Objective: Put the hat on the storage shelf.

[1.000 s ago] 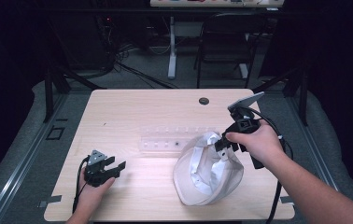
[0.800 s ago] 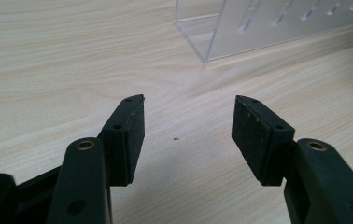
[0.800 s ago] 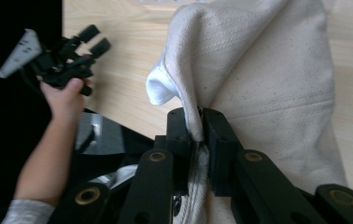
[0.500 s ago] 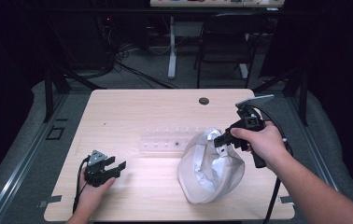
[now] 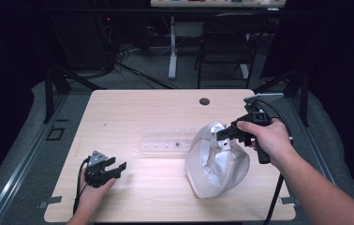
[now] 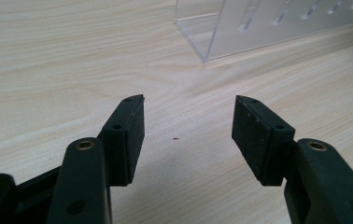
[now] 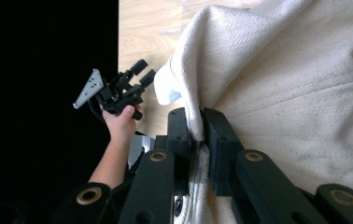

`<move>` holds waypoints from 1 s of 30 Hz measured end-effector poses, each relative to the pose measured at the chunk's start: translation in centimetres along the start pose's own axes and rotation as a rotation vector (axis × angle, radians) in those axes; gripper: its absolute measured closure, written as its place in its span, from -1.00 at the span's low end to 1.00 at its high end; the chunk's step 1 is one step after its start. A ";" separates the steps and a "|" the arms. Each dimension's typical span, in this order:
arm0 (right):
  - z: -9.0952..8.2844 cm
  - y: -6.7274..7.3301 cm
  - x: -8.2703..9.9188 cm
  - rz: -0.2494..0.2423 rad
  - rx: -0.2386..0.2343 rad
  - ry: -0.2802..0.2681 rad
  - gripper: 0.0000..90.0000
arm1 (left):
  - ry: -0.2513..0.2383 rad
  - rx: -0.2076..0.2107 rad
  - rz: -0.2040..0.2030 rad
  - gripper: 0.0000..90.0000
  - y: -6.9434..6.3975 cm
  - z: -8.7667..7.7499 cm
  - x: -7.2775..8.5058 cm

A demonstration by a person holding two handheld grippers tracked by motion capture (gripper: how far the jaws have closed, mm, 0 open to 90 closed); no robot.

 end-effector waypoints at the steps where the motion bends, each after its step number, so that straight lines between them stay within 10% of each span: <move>1: -0.1 0.0 0.0 0.000 -0.005 0.002 0.82 | 0.000 0.001 0.000 -0.01 0.0 0.0 0.0; 30: -2.6 4.1 -2.9 -0.035 -0.010 -0.128 0.82 | -0.003 0.008 -0.002 0.00 0.0 0.0 0.0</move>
Point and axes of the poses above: each handheld gripper's, and its own axes: z roughly forward along the jaws, x roughly out of its underside, y roughly to its left, the point moved 4 cm from there along z, roughly forward along the jaws, and after that the axes turned 4 degrees about z, right-handed, at the moved point
